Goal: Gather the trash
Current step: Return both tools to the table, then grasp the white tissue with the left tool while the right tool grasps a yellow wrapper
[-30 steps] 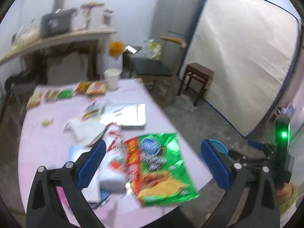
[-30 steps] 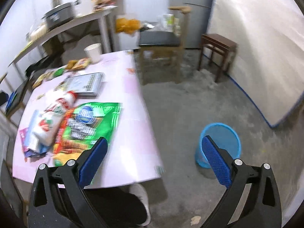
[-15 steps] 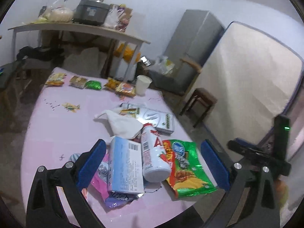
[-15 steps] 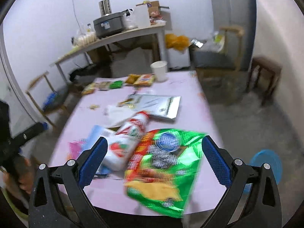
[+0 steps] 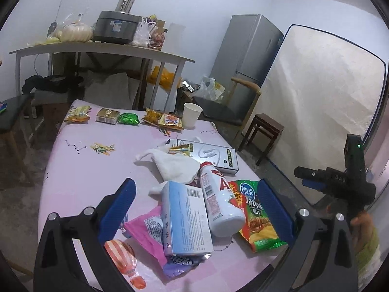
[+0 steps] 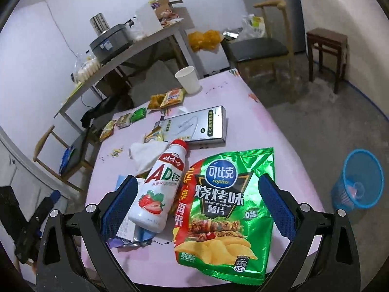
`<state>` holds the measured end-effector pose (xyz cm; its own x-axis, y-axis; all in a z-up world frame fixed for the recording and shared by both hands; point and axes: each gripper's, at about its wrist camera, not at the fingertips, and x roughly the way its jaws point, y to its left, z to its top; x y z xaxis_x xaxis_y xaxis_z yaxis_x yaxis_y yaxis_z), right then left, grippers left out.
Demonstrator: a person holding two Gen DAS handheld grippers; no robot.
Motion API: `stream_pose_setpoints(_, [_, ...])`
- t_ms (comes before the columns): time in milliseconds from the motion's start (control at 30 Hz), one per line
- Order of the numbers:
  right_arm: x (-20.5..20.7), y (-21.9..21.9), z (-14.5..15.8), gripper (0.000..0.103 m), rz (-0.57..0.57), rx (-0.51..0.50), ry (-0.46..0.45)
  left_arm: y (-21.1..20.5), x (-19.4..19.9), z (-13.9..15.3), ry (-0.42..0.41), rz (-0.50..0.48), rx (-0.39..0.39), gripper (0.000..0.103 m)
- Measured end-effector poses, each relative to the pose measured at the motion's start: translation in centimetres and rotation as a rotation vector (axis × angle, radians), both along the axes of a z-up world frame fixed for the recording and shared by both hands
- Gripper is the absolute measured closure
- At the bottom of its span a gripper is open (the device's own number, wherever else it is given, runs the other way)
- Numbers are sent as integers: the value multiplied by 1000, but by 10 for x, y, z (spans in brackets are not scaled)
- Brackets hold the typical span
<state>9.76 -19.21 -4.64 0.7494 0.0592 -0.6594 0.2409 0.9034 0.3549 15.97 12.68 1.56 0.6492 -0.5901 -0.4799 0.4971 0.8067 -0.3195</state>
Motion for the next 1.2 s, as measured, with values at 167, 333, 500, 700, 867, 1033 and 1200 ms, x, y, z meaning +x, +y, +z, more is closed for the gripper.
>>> stream_pose_setpoints(167, [13, -9, -4, 8, 28, -10, 25, -11, 19, -11, 38, -17, 5, 5])
stream_pose_setpoints(333, [31, -23, -12, 9, 69, 42, 43, -29, 46, -15, 74, -30, 16, 5])
stream_pose_setpoints(500, [59, -34, -13, 10, 132, 56, 63, -41, 94, -24, 209, -21, 3, 5])
stream_pose_setpoints(700, [83, -52, -23, 10, 153, 131, 87, -56, 163, -57, 443, -28, 6, 10])
stream_pose_setpoints(867, [88, -63, -33, 11, 156, 205, 91, -72, 214, -97, 640, -31, 32, 27])
stream_pose_setpoints(1033, [95, -71, -39, 14, 160, 236, 113, -78, 224, -108, 646, -13, 92, 62])
stream_pose_setpoints(1200, [104, -70, -33, 16, 183, 228, 112, -69, 219, -101, 605, -8, 53, 87])
